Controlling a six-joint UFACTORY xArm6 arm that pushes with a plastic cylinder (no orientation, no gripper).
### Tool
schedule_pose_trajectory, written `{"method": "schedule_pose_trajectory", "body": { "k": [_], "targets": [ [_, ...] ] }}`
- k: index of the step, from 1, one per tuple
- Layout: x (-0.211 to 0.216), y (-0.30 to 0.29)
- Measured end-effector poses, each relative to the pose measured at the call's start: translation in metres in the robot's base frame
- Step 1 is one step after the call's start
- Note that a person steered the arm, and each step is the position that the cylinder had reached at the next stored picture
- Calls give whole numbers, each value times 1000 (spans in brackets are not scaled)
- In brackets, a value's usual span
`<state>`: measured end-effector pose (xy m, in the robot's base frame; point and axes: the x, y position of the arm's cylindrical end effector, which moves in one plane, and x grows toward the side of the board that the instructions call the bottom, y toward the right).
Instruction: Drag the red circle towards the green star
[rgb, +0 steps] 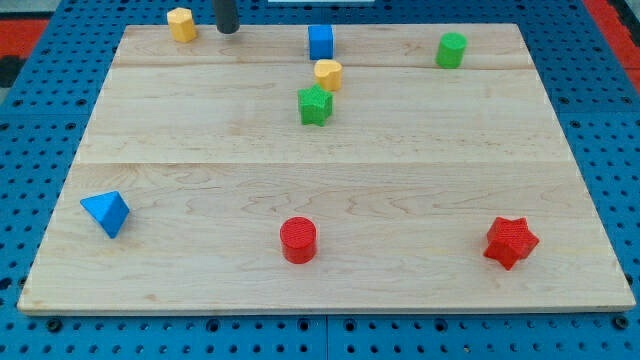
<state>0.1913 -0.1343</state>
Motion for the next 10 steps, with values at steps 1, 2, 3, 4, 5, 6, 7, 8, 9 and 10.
{"method": "schedule_pose_trajectory", "body": {
  "k": [1, 2, 3, 4, 5, 6, 7, 8, 9, 10],
  "targets": [
    [3, -4],
    [32, 11],
    [109, 11],
    [186, 24],
    [248, 90],
    [333, 118],
    [404, 166],
    [427, 186],
    [427, 171],
    [427, 119]
  ]
}}
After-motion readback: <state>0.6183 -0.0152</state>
